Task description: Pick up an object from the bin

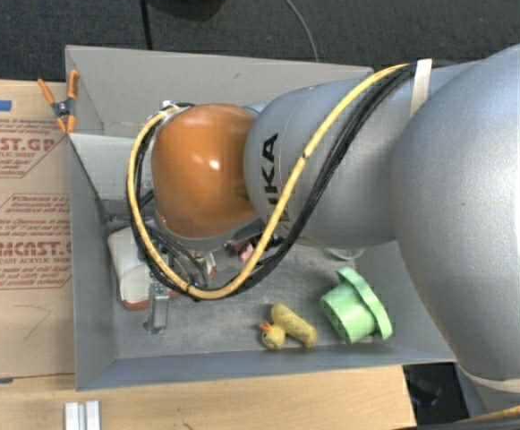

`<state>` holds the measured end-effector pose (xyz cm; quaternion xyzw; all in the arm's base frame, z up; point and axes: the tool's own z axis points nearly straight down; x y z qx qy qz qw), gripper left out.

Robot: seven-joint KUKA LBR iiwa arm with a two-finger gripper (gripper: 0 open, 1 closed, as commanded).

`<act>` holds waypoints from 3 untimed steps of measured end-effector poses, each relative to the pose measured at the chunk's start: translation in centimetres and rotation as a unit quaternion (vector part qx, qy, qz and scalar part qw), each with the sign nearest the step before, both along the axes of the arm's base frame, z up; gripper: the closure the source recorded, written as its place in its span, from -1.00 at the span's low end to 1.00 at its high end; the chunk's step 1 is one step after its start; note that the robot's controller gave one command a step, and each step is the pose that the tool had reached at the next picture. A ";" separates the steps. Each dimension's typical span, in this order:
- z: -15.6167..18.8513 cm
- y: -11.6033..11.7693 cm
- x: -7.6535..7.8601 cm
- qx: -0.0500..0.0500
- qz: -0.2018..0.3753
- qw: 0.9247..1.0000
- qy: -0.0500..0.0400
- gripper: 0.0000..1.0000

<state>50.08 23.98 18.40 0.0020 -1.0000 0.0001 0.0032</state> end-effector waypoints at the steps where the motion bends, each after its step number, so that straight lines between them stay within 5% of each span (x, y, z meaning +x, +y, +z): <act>1: 0.5 -0.1 0.2 0.001 -0.002 1.000 -0.003 -1.00; 3: -11.6 -7.3 -1.1 0.002 0.059 0.998 -0.006 -1.00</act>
Offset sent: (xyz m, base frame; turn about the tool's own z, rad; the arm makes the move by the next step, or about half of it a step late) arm -0.0136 -0.0743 -0.1140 -0.0695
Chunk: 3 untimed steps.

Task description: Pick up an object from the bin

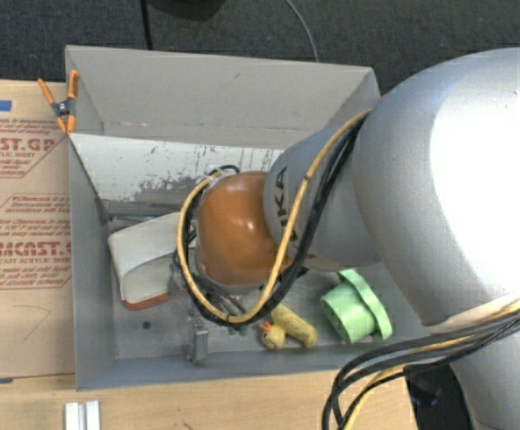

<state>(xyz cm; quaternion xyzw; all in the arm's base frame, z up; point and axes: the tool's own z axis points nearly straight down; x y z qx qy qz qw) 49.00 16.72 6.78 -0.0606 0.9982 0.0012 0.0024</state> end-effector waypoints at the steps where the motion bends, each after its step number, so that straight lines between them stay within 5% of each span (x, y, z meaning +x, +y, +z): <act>1: 0.2 4.2 4.7 -0.003 0.138 0.990 0.008 -1.00; 2: 1.7 6.1 5.9 0.000 0.143 0.990 0.003 -1.00; 3: 0.3 -4.1 6.8 -0.002 0.215 0.977 0.006 1.00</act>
Offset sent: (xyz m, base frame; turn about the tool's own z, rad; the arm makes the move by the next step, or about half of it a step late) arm 0.0495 0.0667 0.0322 -0.0521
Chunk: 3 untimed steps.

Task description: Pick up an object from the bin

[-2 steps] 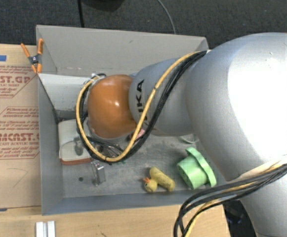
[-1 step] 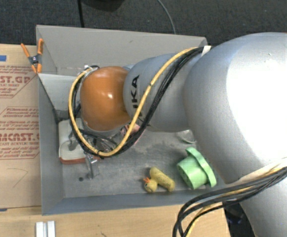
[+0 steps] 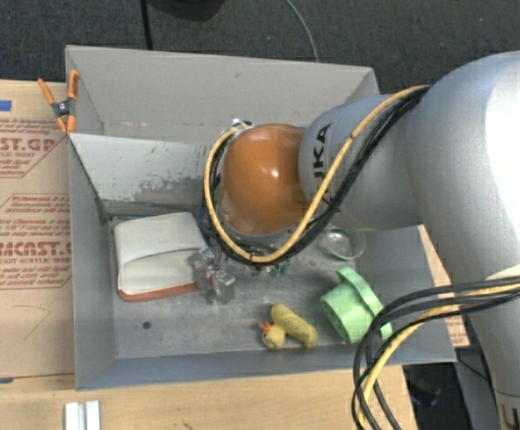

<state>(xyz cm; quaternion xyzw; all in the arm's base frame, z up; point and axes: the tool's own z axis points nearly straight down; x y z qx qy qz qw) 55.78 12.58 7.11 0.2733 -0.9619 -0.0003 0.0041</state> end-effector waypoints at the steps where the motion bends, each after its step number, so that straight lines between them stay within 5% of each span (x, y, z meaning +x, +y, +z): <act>1: -0.2 -0.8 0.1 -0.002 -0.003 1.000 0.000 1.00; 3: 0.7 -0.4 0.1 0.000 -0.002 1.000 0.000 1.00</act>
Offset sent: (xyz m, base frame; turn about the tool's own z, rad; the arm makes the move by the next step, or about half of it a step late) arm -0.0001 -0.0001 0.0213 0.0000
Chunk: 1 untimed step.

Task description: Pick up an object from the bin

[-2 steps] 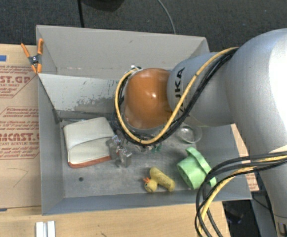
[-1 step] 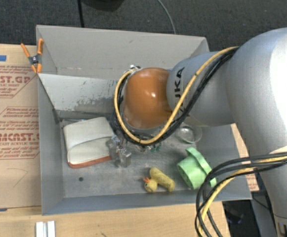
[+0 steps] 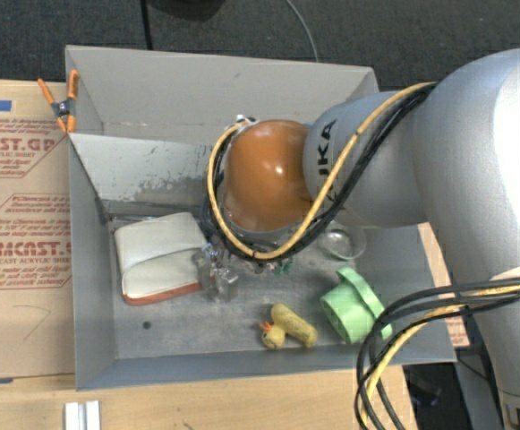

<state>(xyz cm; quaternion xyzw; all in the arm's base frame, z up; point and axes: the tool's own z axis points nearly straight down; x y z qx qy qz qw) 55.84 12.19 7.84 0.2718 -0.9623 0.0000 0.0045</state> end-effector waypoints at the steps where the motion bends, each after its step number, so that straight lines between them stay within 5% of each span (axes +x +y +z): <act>1: 0.6 -0.1 -0.1 0.000 0.000 1.000 0.001 1.00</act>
Offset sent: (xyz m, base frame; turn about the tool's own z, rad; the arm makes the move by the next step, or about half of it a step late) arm -0.0002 -0.0001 0.0214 0.0000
